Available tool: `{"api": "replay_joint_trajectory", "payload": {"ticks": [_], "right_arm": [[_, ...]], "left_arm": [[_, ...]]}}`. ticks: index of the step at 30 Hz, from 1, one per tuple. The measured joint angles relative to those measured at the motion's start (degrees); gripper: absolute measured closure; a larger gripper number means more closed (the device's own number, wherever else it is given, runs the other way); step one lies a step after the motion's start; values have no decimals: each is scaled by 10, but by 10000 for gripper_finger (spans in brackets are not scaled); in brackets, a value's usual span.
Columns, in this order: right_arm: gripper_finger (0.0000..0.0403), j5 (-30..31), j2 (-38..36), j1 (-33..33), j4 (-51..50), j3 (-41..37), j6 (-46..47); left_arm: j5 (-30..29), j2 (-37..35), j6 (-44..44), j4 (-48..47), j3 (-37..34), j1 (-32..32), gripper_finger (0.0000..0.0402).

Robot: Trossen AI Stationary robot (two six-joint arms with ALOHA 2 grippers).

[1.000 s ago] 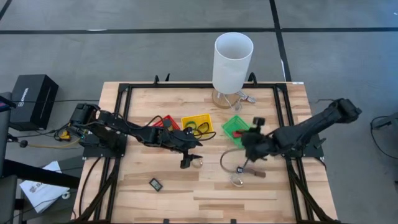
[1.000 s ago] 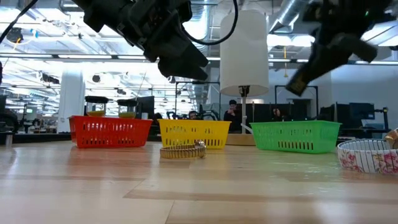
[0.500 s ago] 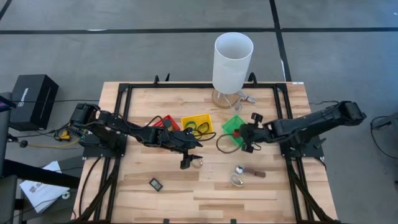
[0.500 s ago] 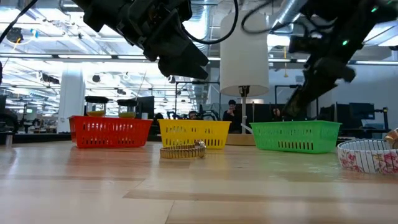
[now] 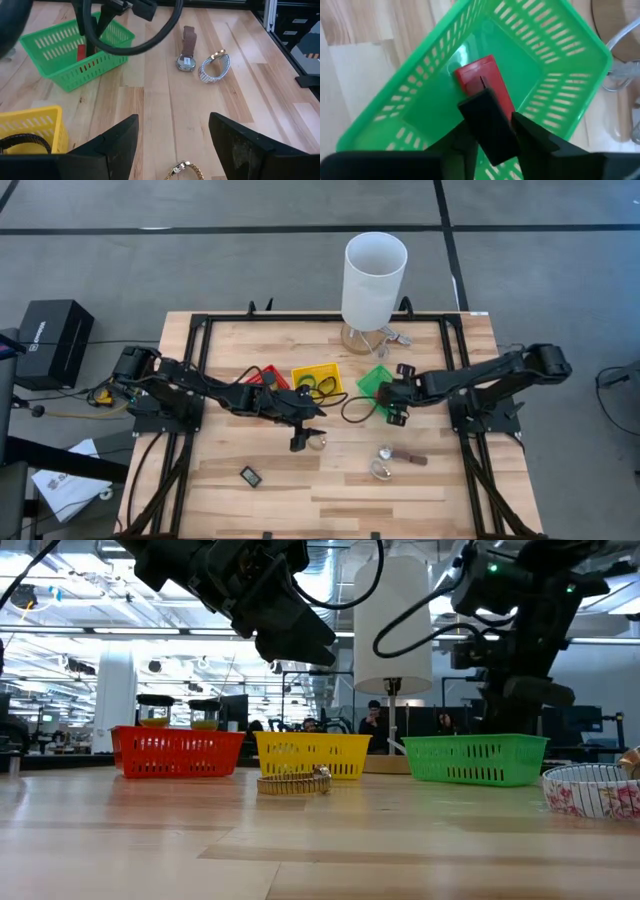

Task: Pick & Place Office items
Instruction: Put the top black digital timer into the green basket, then put the black digital timer in the green basket

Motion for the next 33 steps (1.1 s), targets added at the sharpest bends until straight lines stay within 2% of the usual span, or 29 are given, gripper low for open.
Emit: {"api": "replay_joint_trajectory", "payload": {"ticks": [7, 13, 23, 26, 30, 33], "right_arm": [[242, 2, 7, 1, -6, 30, -15], [214, 0, 5, 12, -30, 80, -40], [212, -5, 5, 83, -72, 173, -70], [213, -39, 4, 104, -69, 177, -66], [213, -96, 9, 125, -51, 171, -11], [214, -103, 21, 143, -49, 170, 18]], "left_arm": [[0, 0, 0, 1, 0, 0, 166], [0, 0, 0, 1, 0, 0, 166], [0, 0, -1, 1, 0, 0, 166], [0, 0, -1, 1, 0, 0, 166], [0, 0, -7, 1, 0, 0, 166], [0, 0, -18, 1, 0, 0, 166]]}}
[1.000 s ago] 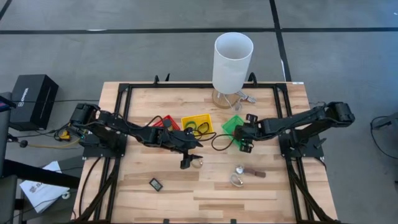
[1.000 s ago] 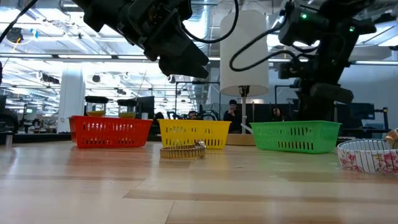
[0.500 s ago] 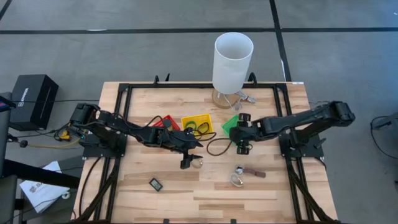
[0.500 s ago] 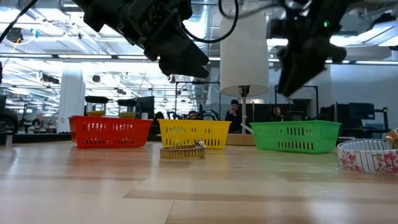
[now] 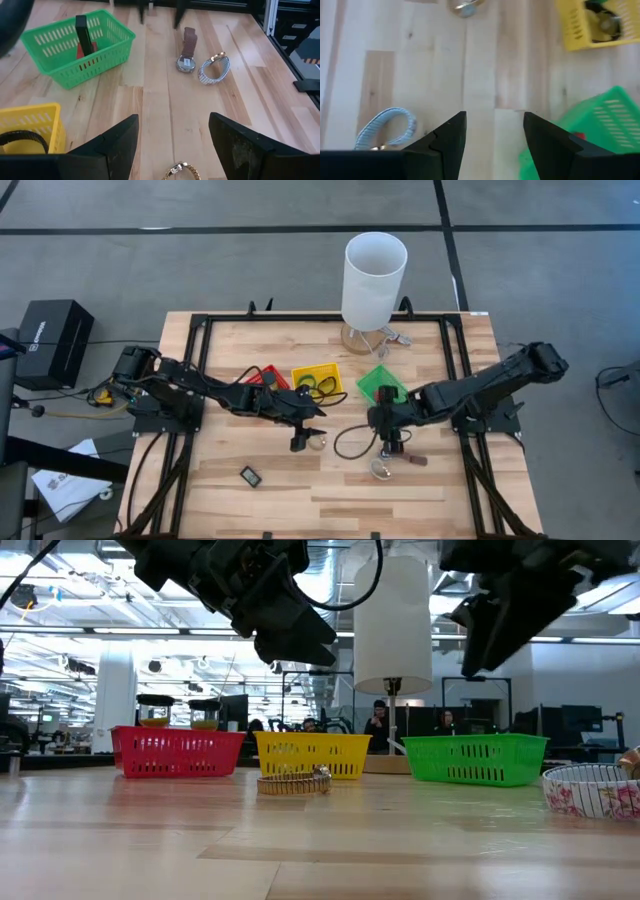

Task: Pick & Place Office items
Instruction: Put the black digital timer in the green basket

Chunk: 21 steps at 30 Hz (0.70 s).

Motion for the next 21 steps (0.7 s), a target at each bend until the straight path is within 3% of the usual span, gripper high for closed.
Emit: {"api": "replay_joint_trajectory", "payload": {"ticks": [3, 5, 10, 12, 16, 21], "right_arm": [[216, 5, 15, 14, -6, 0, -18], [218, 45, 20, 18, -17, 0, -37], [226, 310, 20, -5, -91, 0, -27], [229, 379, 20, -28, -126, 0, 4], [232, 367, 20, -83, -170, 0, 81], [232, 248, 20, -121, -155, 0, 53]], "left_arm": [[0, 0, -3, 0, -1, 0, 166], [0, 0, -3, 0, -1, 0, 166], [0, 0, -3, 0, -1, 0, 166], [0, 0, -3, 0, -1, 0, 166], [0, 0, -3, 0, -1, -4, 166], [0, 0, -3, 0, -1, -10, 166]]}}
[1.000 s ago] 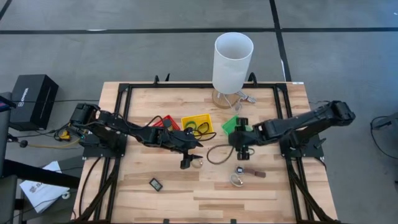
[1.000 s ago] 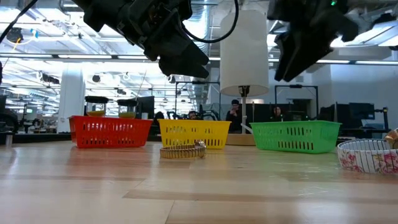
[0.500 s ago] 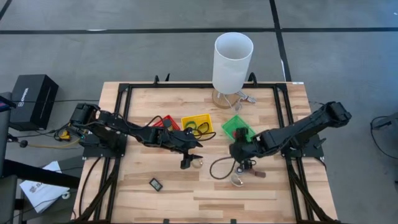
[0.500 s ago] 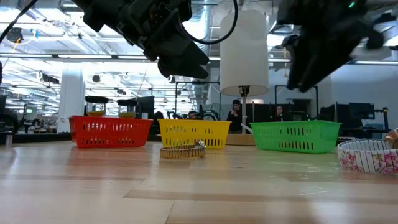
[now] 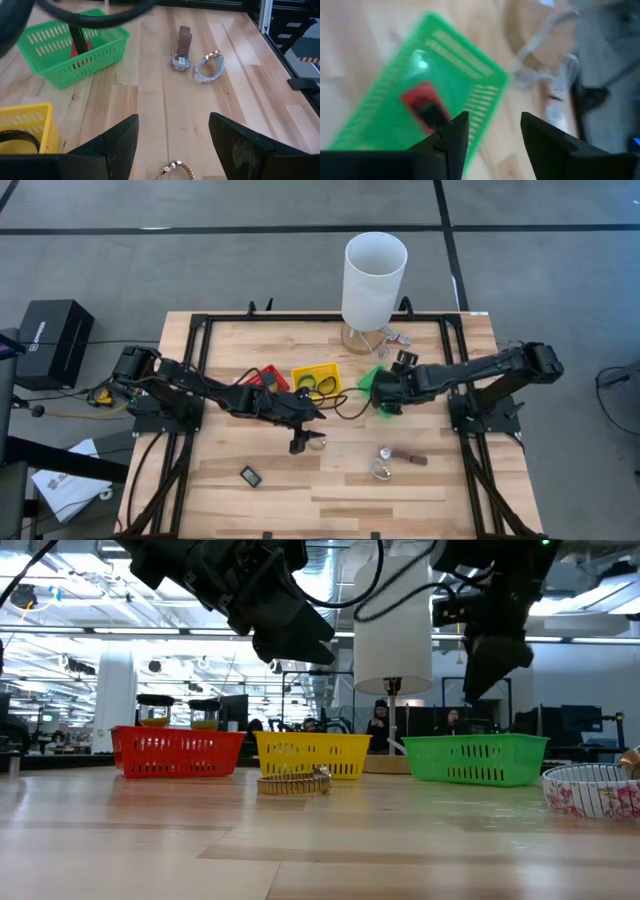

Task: Pick & Place Office items
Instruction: Put the black digital timer in the green basket, then put the gold watch into the yellow basket

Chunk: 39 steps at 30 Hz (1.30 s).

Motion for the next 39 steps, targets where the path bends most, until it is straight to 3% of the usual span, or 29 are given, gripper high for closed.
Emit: {"api": "replay_joint_trajectory", "payload": {"ticks": [7, 22, 26, 39], "right_arm": [[232, -39, 1, 9, 36, 0, -41], [232, -12, 91, 24, 8, 6, -25], [232, -58, 67, 50, -6, 18, -21], [232, -41, -20, 109, 23, 33, 13]], "left_arm": [[0, 0, 0, 0, 0, -8, 166], [0, 0, 0, 0, -5, -12, 166], [0, 0, 4, -1, -5, -12, 166], [0, 0, 6, 0, -5, -12, 166]]}}
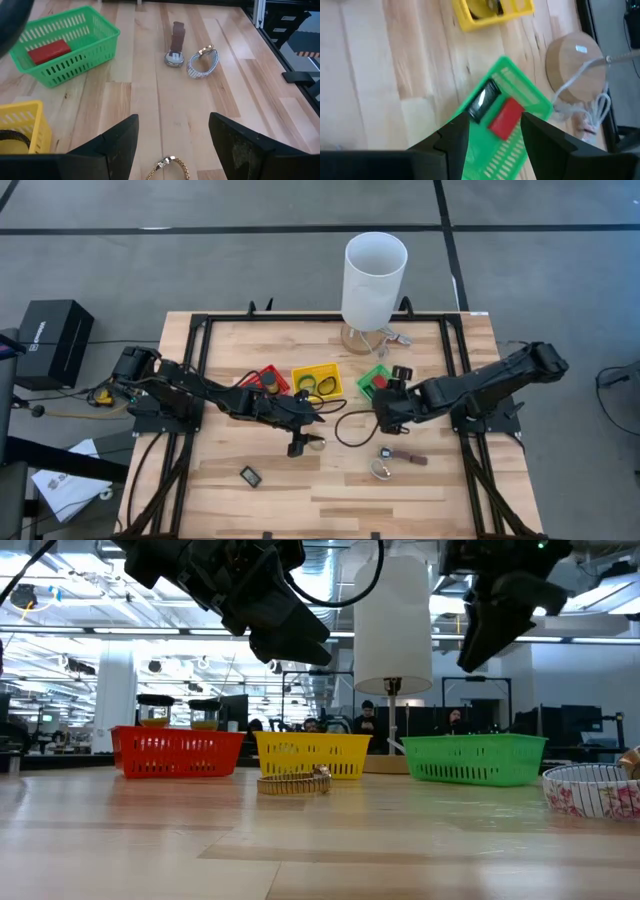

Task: Pick & Place Office items
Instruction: Put the gold watch into the yellow basket

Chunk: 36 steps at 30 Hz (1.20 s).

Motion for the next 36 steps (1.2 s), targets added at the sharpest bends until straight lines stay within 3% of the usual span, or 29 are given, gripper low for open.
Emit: {"api": "replay_joint_trajectory", "payload": {"ticks": [3, 8, 11, 19, 24, 31, 36], "right_arm": [[232, -3, 8, 8, 36, 0, 0], [232, -41, 37, 24, 91, 1, -22], [232, -46, 58, 33, 116, 1, -36], [232, -45, 107, 39, 125, 1, -39], [232, -56, 109, 34, 124, 1, -40], [232, -57, 100, 36, 122, 1, -39], [232, -58, 100, 36, 122, 1, -39]], "left_arm": [[1, 0, 0, 0, 0, 0, 166], [66, 0, -2, 2, -4, -12, 170], [70, 0, 1, 3, -22, -35, 178], [-26, 39, 20, 22, -67, -88, 201], [-35, 91, 20, 90, -65, -87, 206], [-70, 156, 32, 103, -64, -87, 210], [-86, 152, 31, 98, -64, -86, 252]]}}
